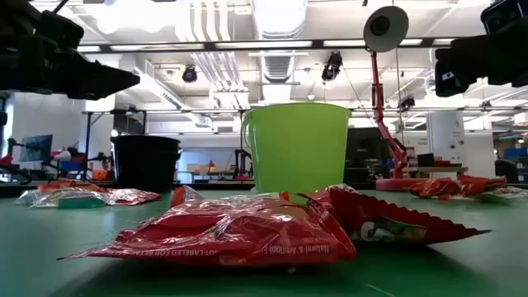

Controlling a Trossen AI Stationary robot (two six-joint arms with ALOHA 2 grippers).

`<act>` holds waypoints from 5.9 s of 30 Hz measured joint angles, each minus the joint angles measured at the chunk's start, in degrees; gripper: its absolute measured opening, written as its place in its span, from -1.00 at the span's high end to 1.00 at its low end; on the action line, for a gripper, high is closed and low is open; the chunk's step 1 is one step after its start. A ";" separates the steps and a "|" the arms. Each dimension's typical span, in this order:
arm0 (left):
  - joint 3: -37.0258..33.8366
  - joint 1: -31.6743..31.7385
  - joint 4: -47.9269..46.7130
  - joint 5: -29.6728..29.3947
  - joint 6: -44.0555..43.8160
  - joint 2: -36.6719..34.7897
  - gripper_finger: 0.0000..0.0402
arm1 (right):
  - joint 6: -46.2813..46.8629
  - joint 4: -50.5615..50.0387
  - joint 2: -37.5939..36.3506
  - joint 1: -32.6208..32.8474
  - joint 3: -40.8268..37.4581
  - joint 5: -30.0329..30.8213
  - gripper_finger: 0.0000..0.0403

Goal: Sort candy

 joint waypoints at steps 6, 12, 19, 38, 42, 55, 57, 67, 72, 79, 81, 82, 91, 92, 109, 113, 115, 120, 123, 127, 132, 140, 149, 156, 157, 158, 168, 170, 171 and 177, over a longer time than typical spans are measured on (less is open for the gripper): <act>0.00 -0.02 0.00 0.02 -0.02 -0.01 0.37 | 0.02 0.01 0.00 0.01 -0.01 0.00 0.50; 0.00 -0.01 0.00 0.01 -0.01 -0.02 0.37 | 0.02 0.01 0.02 0.02 -0.01 0.00 0.50; 0.00 -0.02 0.00 0.02 -0.01 -0.02 0.37 | 0.01 -0.01 0.01 0.01 -0.01 0.00 0.50; 0.00 -0.01 0.00 0.01 0.00 -0.01 0.37 | 0.02 0.01 0.00 0.02 -0.01 0.00 0.50; 0.00 0.00 0.00 0.02 -0.01 -0.01 0.37 | 0.01 0.01 0.01 0.01 -0.01 0.00 0.50; 0.00 -0.02 0.00 0.00 -0.02 -0.02 0.37 | 0.02 0.01 0.00 0.00 0.01 0.00 0.50; 0.00 -0.02 0.00 0.00 -0.02 -0.02 0.37 | 0.01 0.01 0.01 0.02 -0.01 0.00 0.50; 0.00 -0.02 0.00 0.01 -0.02 -0.01 0.37 | 0.02 -0.01 0.00 0.02 0.01 0.00 0.50; 0.00 -0.02 0.00 0.00 0.00 0.00 0.37 | 0.01 0.00 0.01 0.01 -0.01 0.00 0.50; 0.00 -0.01 0.00 0.01 -0.02 0.00 0.37 | -1.05 0.31 0.04 0.00 -0.01 0.93 0.50; 0.00 -0.02 0.00 0.02 -0.02 0.00 0.37 | -3.54 0.76 0.33 0.00 -0.03 4.66 0.50; 0.00 0.00 0.00 0.00 -0.02 -0.02 0.37 | -4.83 0.86 0.33 0.00 -0.03 6.57 0.50; 0.00 -0.02 0.00 0.01 -0.02 -0.01 0.37 | -6.72 0.95 0.35 -0.02 -0.03 10.34 0.50; 0.00 -0.02 0.00 0.02 0.00 -0.02 0.37 | -5.64 0.98 0.37 -0.02 -0.03 10.34 0.50; 0.00 -0.02 0.00 0.02 0.00 -0.02 0.37 | 8.98 1.47 0.42 -0.02 -0.03 10.39 0.50; 0.00 -0.02 0.00 0.00 -0.02 -0.01 0.37 | 12.05 1.45 0.42 -0.02 -0.03 10.40 0.50; 0.00 -0.01 0.00 0.02 -0.02 -0.01 0.37 | 14.87 1.46 0.42 -0.02 -0.03 10.40 0.50; 0.00 -0.02 0.01 0.02 -0.02 -0.01 0.37 | 21.09 1.45 0.42 -0.02 -0.03 10.43 0.50; 0.00 -0.02 0.00 0.02 -0.01 -0.02 0.37 | 21.30 1.45 0.42 -0.02 -0.03 10.45 0.50; 0.00 -0.02 0.02 0.02 0.00 -0.02 0.37 | 23.46 1.52 0.42 0.00 -0.03 10.47 0.50; 0.00 -0.01 0.74 -0.03 -0.03 -0.01 0.37 | 24.34 1.54 0.42 -0.02 -0.03 10.93 0.50; 0.02 -0.02 0.81 -0.02 -1.46 -0.01 0.37 | 24.37 1.56 0.42 0.00 -0.01 16.16 0.50; 0.02 -0.02 1.92 -0.02 -1.19 0.02 0.37 | 24.90 1.65 0.42 0.00 -0.01 21.36 0.50; 0.02 -0.02 4.68 0.00 -1.21 0.00 0.37 | 24.24 1.64 0.42 -0.01 -0.01 22.56 0.50; 0.02 -0.02 4.68 0.00 -0.30 0.00 0.37 | 24.24 1.63 0.42 0.00 -0.01 22.56 0.50; 0.02 -0.02 4.69 0.00 0.81 0.00 0.37 | 24.24 1.60 0.42 0.00 -0.01 22.56 0.50; 0.02 -0.02 7.09 0.00 2.99 0.00 0.37 | 24.06 1.30 0.42 -0.02 -0.01 22.56 0.50; 0.02 -0.02 7.15 -0.02 2.99 0.02 0.37 | 24.06 1.32 0.42 0.00 -0.01 22.56 0.50; 0.02 -0.02 7.22 0.00 2.99 0.02 0.37 | 24.06 1.32 0.42 0.00 -0.01 22.56 0.50; 0.02 -0.02 9.51 -0.04 2.99 0.02 0.37 | 24.08 1.35 0.42 -0.02 -0.01 22.54 0.50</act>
